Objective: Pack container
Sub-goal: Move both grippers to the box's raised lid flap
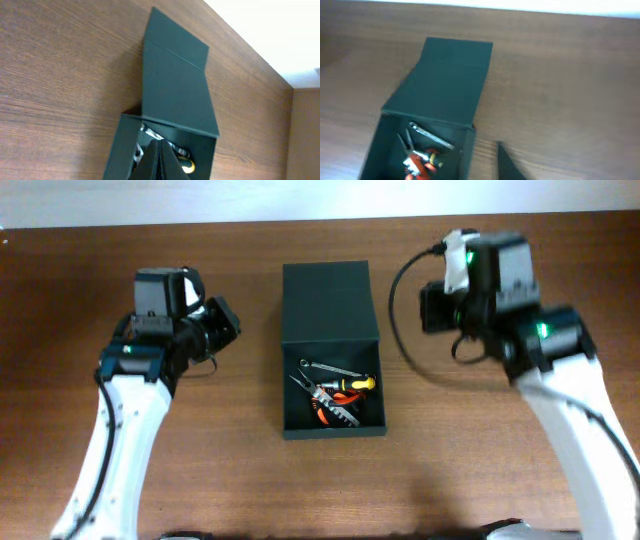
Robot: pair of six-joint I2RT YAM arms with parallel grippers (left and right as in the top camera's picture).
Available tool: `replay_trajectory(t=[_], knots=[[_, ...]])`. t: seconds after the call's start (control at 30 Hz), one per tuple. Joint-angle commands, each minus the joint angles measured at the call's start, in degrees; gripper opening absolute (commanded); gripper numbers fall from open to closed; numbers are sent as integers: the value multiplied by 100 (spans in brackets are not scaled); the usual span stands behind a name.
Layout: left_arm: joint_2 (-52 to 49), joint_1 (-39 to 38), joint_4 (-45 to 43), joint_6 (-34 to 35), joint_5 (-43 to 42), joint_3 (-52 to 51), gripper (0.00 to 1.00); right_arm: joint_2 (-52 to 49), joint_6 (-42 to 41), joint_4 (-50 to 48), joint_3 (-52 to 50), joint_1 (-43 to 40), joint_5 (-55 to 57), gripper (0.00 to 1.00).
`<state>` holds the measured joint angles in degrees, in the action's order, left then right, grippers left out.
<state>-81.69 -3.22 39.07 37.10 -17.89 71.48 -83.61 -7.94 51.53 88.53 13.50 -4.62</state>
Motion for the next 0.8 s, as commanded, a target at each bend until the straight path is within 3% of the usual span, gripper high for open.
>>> replay_trajectory(t=[0.0, 0.3, 0.77], knots=[[-533, 203, -127, -50, -498, 57, 2, -627, -321, -2, 166, -608, -1397, 4], [-1910, 404, -352, 87, -1019, 57, 2, -2245, -680, 61, 166, -1558, -3152, 4], [-3206, 402, -981, 796, -1884, 59, 2, -3482, -1276, -177, 166, -1456, -3633, 4]])
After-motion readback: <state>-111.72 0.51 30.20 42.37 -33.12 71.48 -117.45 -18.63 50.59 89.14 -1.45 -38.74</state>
